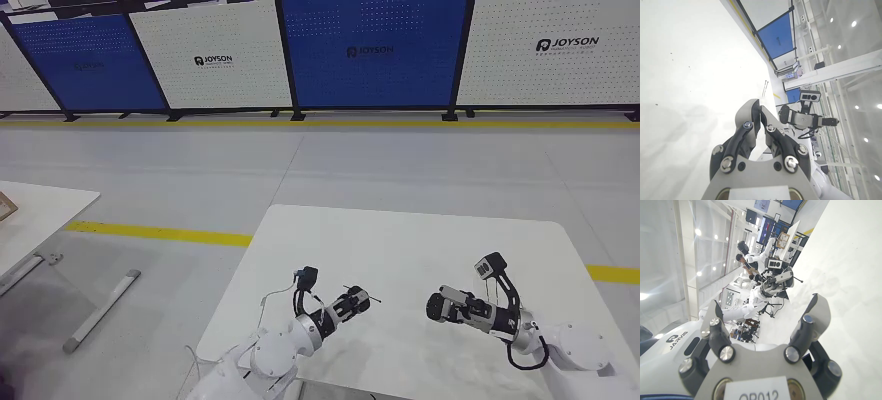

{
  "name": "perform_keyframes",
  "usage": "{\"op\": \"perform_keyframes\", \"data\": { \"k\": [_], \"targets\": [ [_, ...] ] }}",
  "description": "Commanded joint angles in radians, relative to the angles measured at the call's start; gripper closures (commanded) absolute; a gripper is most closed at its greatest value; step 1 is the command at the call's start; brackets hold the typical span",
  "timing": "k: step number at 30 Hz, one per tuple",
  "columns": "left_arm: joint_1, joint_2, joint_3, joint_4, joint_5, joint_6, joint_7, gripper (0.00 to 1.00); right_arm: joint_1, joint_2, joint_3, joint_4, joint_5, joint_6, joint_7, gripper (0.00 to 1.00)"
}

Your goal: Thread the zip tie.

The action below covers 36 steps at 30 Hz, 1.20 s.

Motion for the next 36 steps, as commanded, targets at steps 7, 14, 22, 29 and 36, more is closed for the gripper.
{"op": "perform_keyframes", "data": {
  "k": [7,14,22,29,36],
  "targets": [
    [0.0,0.0,0.0,0.0,-0.001,-0.001,-0.001,1.0,0.0,0.0,0.0,0.0,0.0,0.0,0.0,0.0],
    [-0.023,-0.007,0.033,0.041,0.08,0.055,0.044,1.0,0.0,0.0,0.0,0.0,0.0,0.0,0.0,0.0],
    [-0.038,-0.019,0.055,0.051,0.053,0.07,0.058,1.0,0.0,0.0,0.0,0.0,0.0,0.0,0.0,0.0],
    [-0.038,-0.019,0.055,0.051,0.053,0.07,0.058,1.0,0.0,0.0,0.0,0.0,0.0,0.0,0.0,0.0],
    [-0.016,-0.021,0.031,0.018,-0.016,-0.008,0.065,1.0,0.0,0.0,0.0,0.0,0.0,0.0,0.0,0.0]
  ]
}}
